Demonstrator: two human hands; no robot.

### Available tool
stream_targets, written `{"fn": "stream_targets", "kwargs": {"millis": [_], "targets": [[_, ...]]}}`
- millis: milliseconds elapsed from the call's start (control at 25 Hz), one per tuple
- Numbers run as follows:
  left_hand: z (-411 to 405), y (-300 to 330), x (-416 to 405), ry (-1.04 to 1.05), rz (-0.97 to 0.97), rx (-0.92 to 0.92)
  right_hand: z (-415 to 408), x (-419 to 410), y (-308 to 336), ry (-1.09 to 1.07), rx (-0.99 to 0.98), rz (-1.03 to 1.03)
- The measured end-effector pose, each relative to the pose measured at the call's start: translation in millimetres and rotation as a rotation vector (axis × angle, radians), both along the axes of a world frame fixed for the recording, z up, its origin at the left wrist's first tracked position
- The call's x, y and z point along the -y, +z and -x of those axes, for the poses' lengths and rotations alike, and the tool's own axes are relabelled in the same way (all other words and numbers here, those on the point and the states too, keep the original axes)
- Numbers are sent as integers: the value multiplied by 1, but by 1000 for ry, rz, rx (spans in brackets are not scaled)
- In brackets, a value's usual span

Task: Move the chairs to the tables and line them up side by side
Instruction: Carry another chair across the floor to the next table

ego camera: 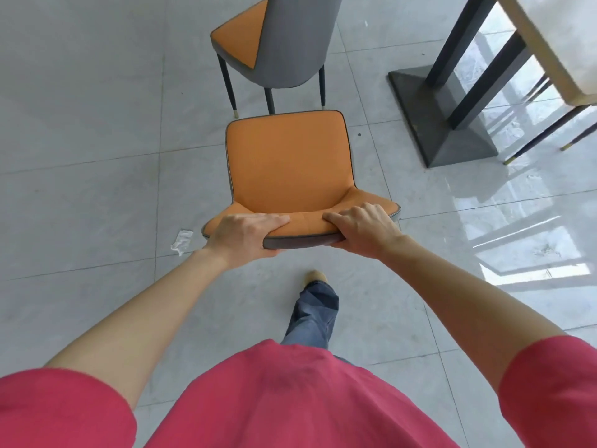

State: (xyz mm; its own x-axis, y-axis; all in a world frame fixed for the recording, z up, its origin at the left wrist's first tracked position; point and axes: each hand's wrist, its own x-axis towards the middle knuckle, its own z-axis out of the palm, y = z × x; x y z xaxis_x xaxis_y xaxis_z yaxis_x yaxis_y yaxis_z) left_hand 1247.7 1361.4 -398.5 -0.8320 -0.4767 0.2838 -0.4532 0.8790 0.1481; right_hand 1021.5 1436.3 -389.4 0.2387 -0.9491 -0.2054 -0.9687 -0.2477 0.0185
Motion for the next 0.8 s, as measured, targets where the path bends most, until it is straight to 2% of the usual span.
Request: {"fn": "stream_targets", "kwargs": {"millis": [80,200,320,640,800], "targets": [[-10,1,-11,-6,-55,37,-14,-21,-1,-32,-8,11],[-16,9,-23,57,-234,198,-29,-49,5,-117,6,36],[-10,15,-31,23,-306,298,-35,-75,11,-212,21,41],[13,25,-46,-122,-300,334,-46,-122,21,-461,37,59],[24,27,-37,-182,-276,355,-40,-130,24,-532,172,88]]}}
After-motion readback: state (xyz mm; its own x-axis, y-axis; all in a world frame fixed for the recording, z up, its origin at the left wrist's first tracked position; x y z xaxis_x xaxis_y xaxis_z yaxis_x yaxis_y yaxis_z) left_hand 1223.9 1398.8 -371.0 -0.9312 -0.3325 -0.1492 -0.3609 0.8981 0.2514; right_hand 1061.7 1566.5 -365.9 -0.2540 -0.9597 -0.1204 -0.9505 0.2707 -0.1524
